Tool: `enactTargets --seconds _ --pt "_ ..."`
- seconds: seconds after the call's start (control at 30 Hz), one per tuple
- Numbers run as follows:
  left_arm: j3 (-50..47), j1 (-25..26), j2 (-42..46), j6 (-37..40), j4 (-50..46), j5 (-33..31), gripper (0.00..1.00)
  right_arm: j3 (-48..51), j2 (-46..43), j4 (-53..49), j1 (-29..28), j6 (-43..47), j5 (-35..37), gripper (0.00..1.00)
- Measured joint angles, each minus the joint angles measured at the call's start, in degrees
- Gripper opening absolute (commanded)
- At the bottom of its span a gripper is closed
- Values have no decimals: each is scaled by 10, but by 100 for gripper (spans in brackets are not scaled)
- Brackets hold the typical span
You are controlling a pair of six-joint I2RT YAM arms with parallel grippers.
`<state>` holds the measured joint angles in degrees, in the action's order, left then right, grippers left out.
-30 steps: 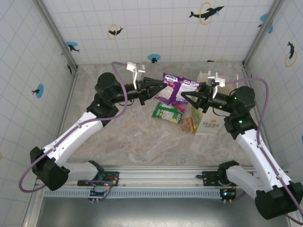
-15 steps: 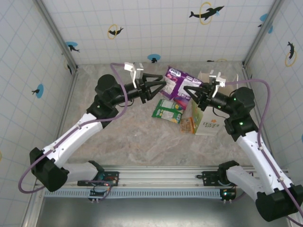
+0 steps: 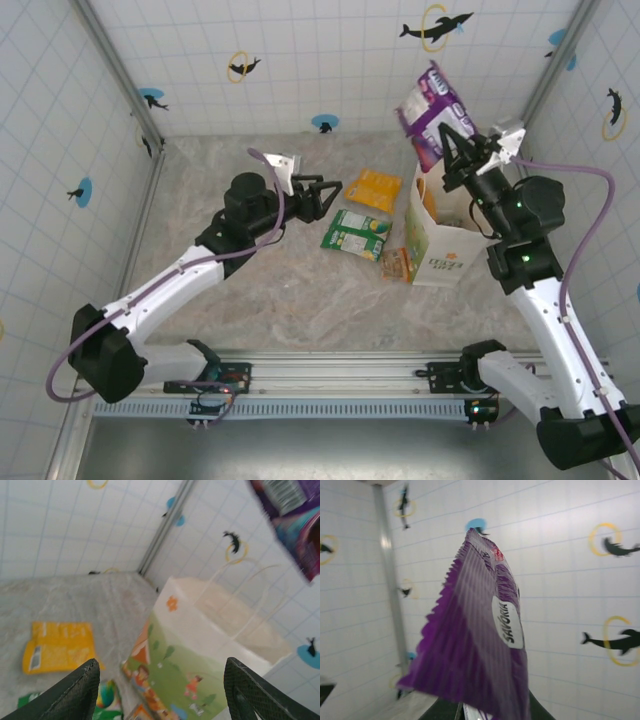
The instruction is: Place the snacks into the paper bag
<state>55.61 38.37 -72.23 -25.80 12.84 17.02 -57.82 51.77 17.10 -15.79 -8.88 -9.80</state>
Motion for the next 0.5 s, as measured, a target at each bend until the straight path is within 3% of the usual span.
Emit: enactTargets --seconds 0.27,0.5 --pt "-9 0 -40 -15 -22 -12 63 42 -28 -44 9 47 168 9" --pt "-9 0 -57 -19 -31 -12 62 100 -52 -109 12 44 173 10"
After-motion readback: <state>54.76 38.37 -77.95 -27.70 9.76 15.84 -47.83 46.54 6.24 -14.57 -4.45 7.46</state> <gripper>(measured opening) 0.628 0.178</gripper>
